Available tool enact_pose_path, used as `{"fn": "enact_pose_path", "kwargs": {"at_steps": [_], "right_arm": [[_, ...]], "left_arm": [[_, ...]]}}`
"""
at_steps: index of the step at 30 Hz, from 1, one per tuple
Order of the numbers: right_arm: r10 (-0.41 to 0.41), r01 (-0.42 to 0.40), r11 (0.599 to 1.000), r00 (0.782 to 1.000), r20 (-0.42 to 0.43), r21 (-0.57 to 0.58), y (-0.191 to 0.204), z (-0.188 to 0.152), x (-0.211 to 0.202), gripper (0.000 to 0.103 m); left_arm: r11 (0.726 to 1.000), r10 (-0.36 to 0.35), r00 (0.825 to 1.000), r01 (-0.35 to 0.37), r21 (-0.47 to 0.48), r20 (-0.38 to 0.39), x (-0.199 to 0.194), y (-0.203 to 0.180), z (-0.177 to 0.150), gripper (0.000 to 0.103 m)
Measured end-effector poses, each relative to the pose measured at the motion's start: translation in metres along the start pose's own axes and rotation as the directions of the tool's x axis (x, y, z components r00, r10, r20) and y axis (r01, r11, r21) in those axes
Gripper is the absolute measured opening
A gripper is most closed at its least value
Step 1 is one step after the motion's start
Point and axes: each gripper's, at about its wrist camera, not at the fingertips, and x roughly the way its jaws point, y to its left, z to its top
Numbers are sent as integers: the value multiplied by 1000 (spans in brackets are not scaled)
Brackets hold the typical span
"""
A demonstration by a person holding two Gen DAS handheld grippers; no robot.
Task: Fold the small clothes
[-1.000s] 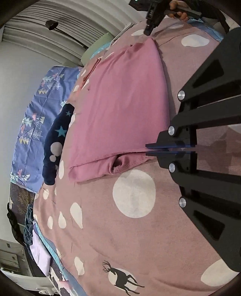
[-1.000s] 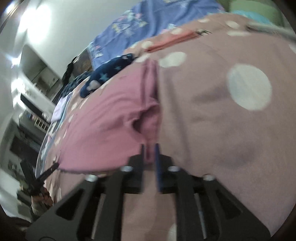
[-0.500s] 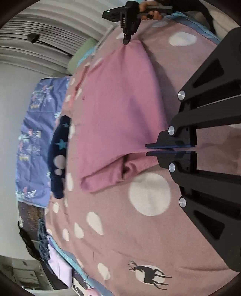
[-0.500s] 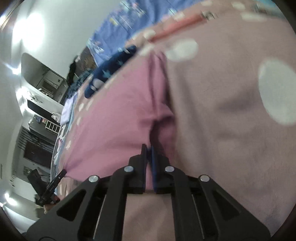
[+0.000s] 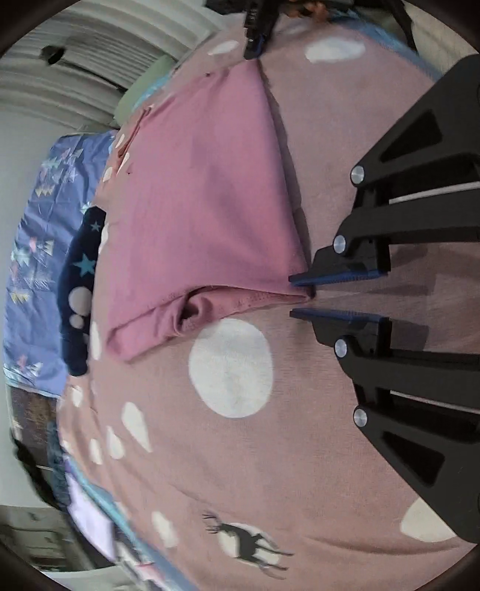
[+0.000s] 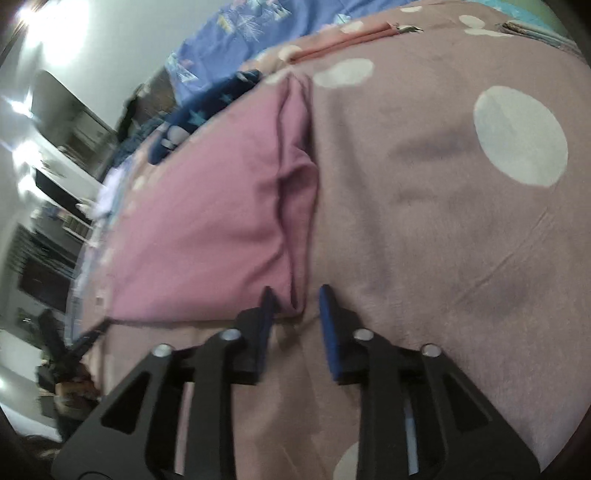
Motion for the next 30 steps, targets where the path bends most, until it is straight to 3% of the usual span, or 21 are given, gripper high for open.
{"fn": "enact_pose_path", "kwargs": {"at_steps": [2,4,5,7,10,12,14,20,22,24,26,27,30], "right_arm": [[-32,32,999,999,14,-26,7,0,-4,23],[-117,124,988,991,71,-97,22,-3,-14,25],[-173,191,970,978,120,-154,35,-5,-19,25],[-205,244,945,960,188,-216,50,-8,-27,35],[-184,265,918,944,275,-296,73,-15,-34,54],[-168,282,898,929,330,-338,89,-19,-32,68],[-129,282,885,914,385,-372,100,-24,-30,69],[-111,244,875,942,317,-418,121,-26,-9,69],[-147,271,850,946,290,-453,124,-32,1,68],[-200,296,842,948,248,-452,119,-34,14,68],[-261,297,869,955,143,-396,101,-31,36,68],[-233,271,889,962,145,-369,96,-31,36,68],[-229,269,890,962,149,-369,98,-30,31,69]], "left_arm": [[1000,19,1000,-20,9,5,-6,-3,0,16],[1000,22,1000,-22,1,12,-11,-2,2,16],[1000,27,999,-27,-4,27,-16,-1,5,16],[1000,26,998,-25,-16,57,-23,-1,10,19],[1000,26,995,-25,-16,100,-28,-6,18,38],[1000,25,993,-26,3,113,-26,-13,22,38],[1000,4,994,-5,7,113,-20,-20,26,38],[1000,2,997,-3,19,80,2,-33,26,38],[999,35,998,-37,35,44,13,-33,22,38],[999,22,999,-23,27,49,14,-30,20,39],[1000,4,999,-5,11,48,14,-26,20,40],[1000,-3,999,3,6,50,14,-25,19,40],[1000,-13,999,12,11,51,14,-26,19,45]]}}
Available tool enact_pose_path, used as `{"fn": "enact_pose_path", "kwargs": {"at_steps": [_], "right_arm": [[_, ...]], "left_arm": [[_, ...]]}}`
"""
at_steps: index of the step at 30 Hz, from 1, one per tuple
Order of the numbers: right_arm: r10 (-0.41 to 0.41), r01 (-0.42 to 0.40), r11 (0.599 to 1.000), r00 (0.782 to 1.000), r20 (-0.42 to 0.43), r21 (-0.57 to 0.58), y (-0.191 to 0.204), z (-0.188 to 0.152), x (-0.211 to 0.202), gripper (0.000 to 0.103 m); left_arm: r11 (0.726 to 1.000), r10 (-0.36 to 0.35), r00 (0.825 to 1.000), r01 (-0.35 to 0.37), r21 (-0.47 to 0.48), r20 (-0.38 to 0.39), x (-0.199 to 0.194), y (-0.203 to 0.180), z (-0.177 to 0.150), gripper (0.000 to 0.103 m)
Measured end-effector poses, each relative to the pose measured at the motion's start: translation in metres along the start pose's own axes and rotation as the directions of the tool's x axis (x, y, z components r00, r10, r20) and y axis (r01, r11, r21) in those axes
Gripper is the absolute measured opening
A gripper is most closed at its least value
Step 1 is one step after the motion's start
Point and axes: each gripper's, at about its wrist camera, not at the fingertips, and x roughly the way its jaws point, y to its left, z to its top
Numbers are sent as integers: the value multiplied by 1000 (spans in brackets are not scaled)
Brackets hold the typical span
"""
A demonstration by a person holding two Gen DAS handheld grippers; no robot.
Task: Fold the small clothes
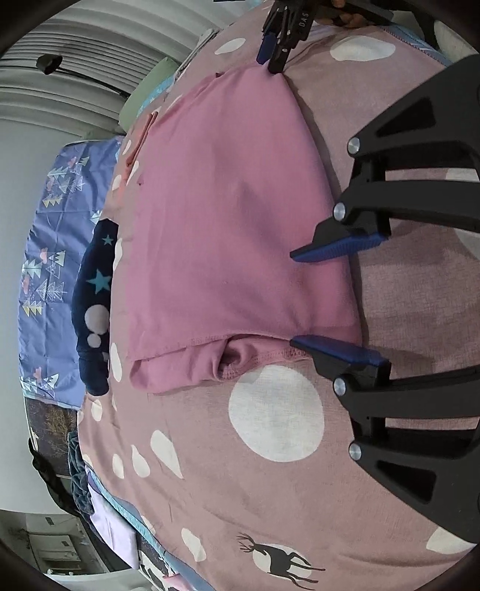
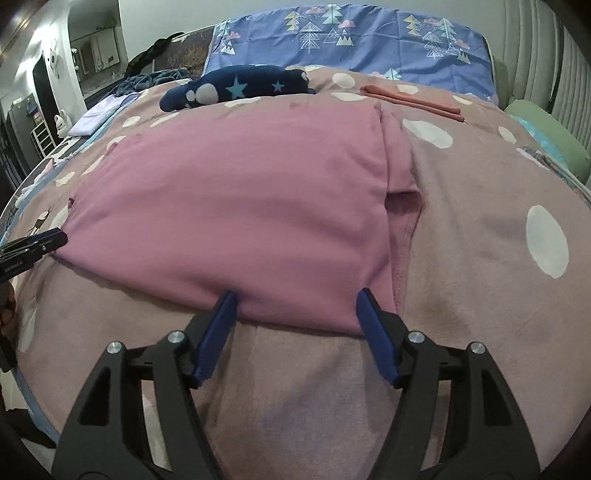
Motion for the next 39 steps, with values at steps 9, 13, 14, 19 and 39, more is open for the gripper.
{"fn": "enact_pose_path", "kwargs": {"at_steps": [9,13,14,19,39], "right_arm": [[9,-2,998,992,124,-56,18,8,-32,69],[17,25,972,984,178,-233,56,7,-40,69],[37,15,959,984,176,-282,70,6,-40,69],[155,-84,897,979,131,-433,128,5,-30,69],[-46,43,998,995,86,35,-23,97,-15,69]], "left_arm": [[999,-17,1000,17,-30,20,-9,0,3,54],[996,7,998,-3,-85,57,-19,18,5,54],[995,19,998,-13,-96,58,-20,23,5,54],[986,57,997,-48,-159,56,-24,48,-3,54],[954,-292,953,284,98,82,-26,-60,17,43]]}}
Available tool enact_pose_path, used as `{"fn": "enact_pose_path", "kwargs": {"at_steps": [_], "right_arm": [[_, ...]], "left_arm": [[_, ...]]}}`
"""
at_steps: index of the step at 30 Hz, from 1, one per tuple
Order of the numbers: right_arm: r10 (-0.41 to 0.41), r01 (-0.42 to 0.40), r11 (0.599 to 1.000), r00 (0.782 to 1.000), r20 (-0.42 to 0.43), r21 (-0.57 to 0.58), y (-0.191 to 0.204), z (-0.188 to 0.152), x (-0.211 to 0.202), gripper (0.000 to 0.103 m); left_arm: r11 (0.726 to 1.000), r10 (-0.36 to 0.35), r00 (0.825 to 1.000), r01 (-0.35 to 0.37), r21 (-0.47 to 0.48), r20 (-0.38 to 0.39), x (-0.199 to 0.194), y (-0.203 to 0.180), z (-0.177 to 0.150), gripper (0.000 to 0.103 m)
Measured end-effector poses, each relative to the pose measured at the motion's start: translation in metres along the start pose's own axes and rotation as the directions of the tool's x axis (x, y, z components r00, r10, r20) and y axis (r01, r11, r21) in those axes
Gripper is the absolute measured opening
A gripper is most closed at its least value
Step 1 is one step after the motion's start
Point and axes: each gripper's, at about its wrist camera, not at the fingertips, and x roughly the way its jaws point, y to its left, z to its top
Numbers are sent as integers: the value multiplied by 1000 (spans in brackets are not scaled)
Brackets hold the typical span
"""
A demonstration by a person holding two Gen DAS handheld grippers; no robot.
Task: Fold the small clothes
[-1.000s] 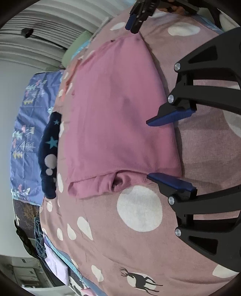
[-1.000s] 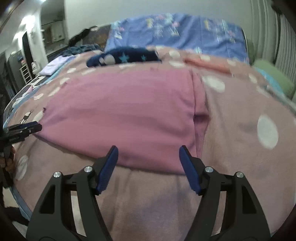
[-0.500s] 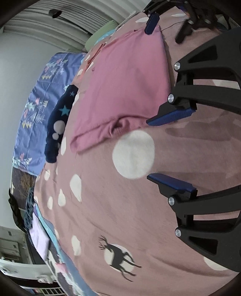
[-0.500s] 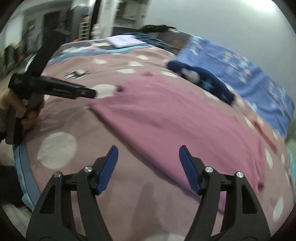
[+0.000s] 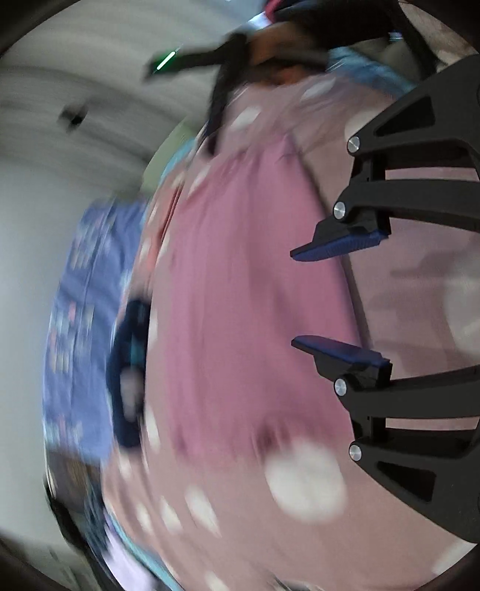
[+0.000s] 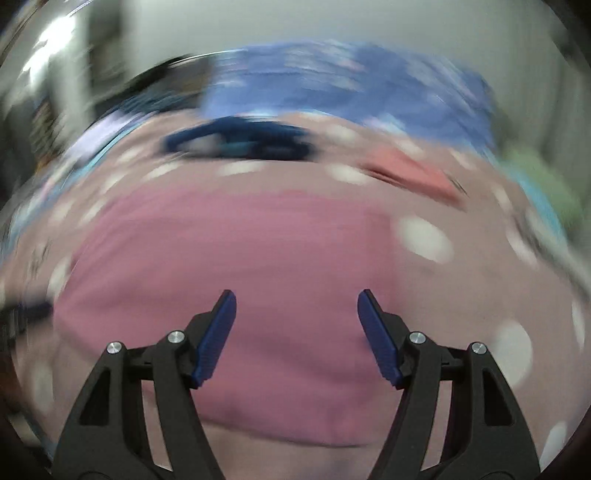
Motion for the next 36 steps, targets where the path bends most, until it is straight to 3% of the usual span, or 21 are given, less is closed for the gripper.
{"fn": "enact_pose_path", "kwargs": {"at_steps": [2,5,9,12,17,18,19,20,22,23,25,28,29,32,36], "right_arm": [[22,-15,988,999,-47,152,-63,14,13,69],[107,-84,961,991,-78,263,-114,29,38,69],[254,-214,935,961,-113,284,-121,43,73,70],[281,-231,935,945,-165,268,-114,48,98,70],[312,-272,936,935,-172,222,-109,58,131,71],[301,-267,943,939,-164,200,-108,61,136,56],[278,-249,951,948,-154,181,-107,63,138,13],[247,-225,962,959,-142,157,-105,68,142,10],[310,-287,936,946,-90,205,-112,73,141,9],[339,-321,922,939,-51,215,-114,76,135,9],[379,-374,911,926,7,174,-110,83,124,9],[297,-283,949,951,-90,135,-108,80,155,9],[302,-283,947,945,-122,155,-112,74,170,9],[343,-322,926,936,-82,199,-121,69,172,10],[280,-263,944,958,-60,200,-127,71,154,14]], "left_arm": [[996,-54,998,55,70,-23,24,-36,8,43],[969,-134,988,146,200,-72,67,-100,16,55],[912,-137,981,179,369,-138,117,-175,17,62],[878,-63,983,138,458,-174,150,-212,14,63],[857,-34,968,156,491,-249,175,-229,10,63],[857,-29,966,156,492,-255,178,-230,10,58],[859,-40,965,166,484,-258,180,-229,11,40],[864,-54,963,178,471,-265,180,-227,14,30],[878,-128,949,243,413,-288,180,-217,23,7],[879,-166,939,279,386,-301,181,-211,25,5],[885,-190,928,303,352,-321,186,-208,24,5],[878,-175,931,294,376,-320,187,-211,22,5],[876,-170,933,290,385,-318,186,-212,20,6],[874,-165,935,286,393,-314,185,-214,17,6],[870,-163,937,284,404,-310,179,-217,12,6]]}}
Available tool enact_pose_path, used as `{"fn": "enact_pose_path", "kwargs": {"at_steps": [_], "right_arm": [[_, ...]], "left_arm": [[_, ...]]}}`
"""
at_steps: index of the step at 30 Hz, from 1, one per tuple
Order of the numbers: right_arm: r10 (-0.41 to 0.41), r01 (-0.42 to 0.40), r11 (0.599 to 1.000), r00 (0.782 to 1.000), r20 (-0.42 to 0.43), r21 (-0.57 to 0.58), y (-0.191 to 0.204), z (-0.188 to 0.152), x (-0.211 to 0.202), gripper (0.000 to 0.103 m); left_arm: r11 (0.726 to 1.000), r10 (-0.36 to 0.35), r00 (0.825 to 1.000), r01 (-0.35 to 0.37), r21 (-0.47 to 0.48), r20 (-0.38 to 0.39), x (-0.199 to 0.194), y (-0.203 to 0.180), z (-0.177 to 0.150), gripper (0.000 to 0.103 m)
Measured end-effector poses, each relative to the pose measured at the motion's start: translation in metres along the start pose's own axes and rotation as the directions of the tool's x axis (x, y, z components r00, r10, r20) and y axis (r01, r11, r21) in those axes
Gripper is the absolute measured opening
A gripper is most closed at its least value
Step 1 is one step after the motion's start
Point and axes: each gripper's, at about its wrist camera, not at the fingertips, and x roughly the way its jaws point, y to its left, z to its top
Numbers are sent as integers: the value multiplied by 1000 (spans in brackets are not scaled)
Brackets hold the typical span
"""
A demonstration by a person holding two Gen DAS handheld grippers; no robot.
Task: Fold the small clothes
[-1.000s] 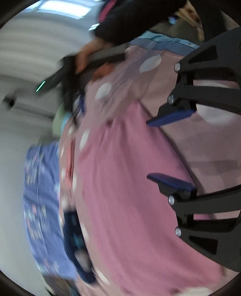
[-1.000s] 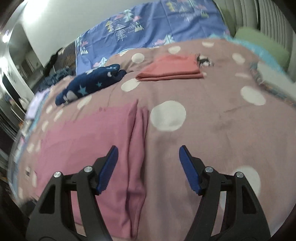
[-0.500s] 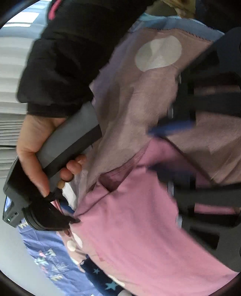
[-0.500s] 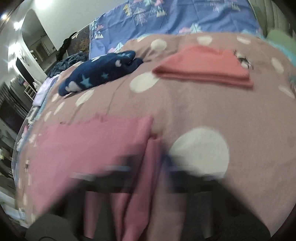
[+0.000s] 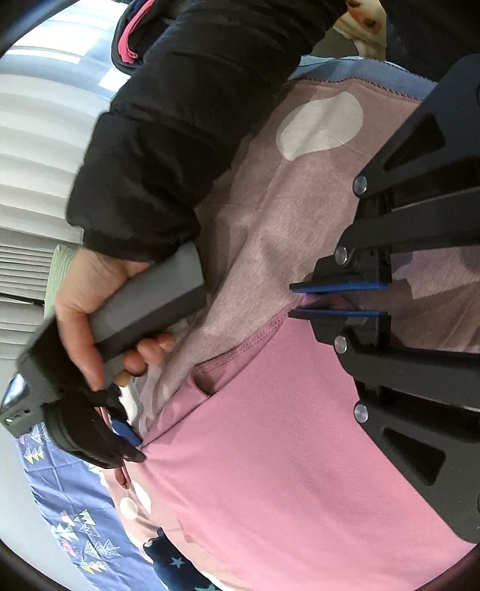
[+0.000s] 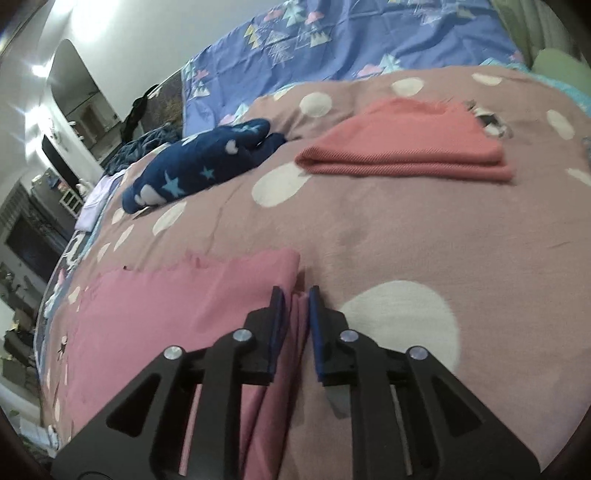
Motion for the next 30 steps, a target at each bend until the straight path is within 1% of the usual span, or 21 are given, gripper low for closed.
{"fn": "enact_pose_path", "kwargs": {"at_steps": [1,3,6,9,10,11,13,14,16,17,18,20,21,22,23,24,25,26,27,29,30], "right_arm": [[-37,37,999,999,16,-5,3,1,-8,18],[-104,106,994,993,56,-35,11,-1,-27,18],[-114,119,991,990,85,-62,20,-13,-57,23],[-112,122,987,988,104,-99,36,-31,-85,28],[-123,138,981,985,117,-136,48,-38,-96,29],[-132,155,972,982,133,-177,62,-45,-105,32],[-129,164,956,980,151,-245,86,-56,-118,38],[-118,161,943,980,159,-292,105,-63,-123,39],[-83,143,911,982,169,-387,145,-78,-127,47],[-59,127,893,984,167,-432,164,-86,-127,49],[-31,105,870,987,159,-481,185,-95,-124,52],[49,36,790,991,121,-612,243,-124,-110,55],[74,12,758,992,105,-653,263,-137,-105,55],[113,-27,694,991,72,-720,298,-161,-93,55],[139,-57,643,989,43,-764,323,-180,-84,55],[152,-75,610,988,24,-789,338,-192,-79,55],[166,-96,555,986,-3,-827,362,-213,-70,55],[169,-107,508,985,-23,-855,381,-231,-62,55],[168,-110,481,985,-32,-870,393,-241,-57,55],[148,-90,424,989,-29,-901,414,-264,-44,56],[132,-75,414,991,-21,-907,418,-268,-38,56]], "left_arm": [[1000,4,1000,-4,6,3,-1,-2,-1,7],[1000,4,1000,-4,10,10,-3,-1,-2,9],[1000,-19,1000,19,-14,24,-13,-3,-5,12],[998,-48,998,49,-50,37,-28,7,-10,22],[997,-38,998,41,-64,54,-39,13,-16,32],[996,-17,997,23,-82,75,-51,21,-22,36],[988,31,993,-13,-156,115,-81,47,-41,36],[976,71,989,-43,-215,126,-97,60,-54,38],[923,191,971,-128,-362,143,-136,100,-84,41],[888,254,956,-171,-426,147,-156,115,-101,42],[831,343,929,-231,-506,141,-183,137,-125,42],[743,447,886,-294,-601,120,-219,162,-158,42],[677,508,855,-322,-662,104,-242,176,-183,42],[629,544,835,-336,-701,88,-256,186,-197,42],[590,570,818,-343,-731,77,-270,189,-211,42],[558,591,803,-345,-754,70,-282,192,-225,42],[527,613,787,-344,-777,67,-296,194,-244,42],[516,621,781,-344,-785,66,-301,194,-250,42],[504,628,775,-343,-792,64,-309,193,-263,42],[499,631,773,-344,-796,61,-323,182,-280,43],[500,628,776,-342,-796,60,-325,183,-286,43]]}}
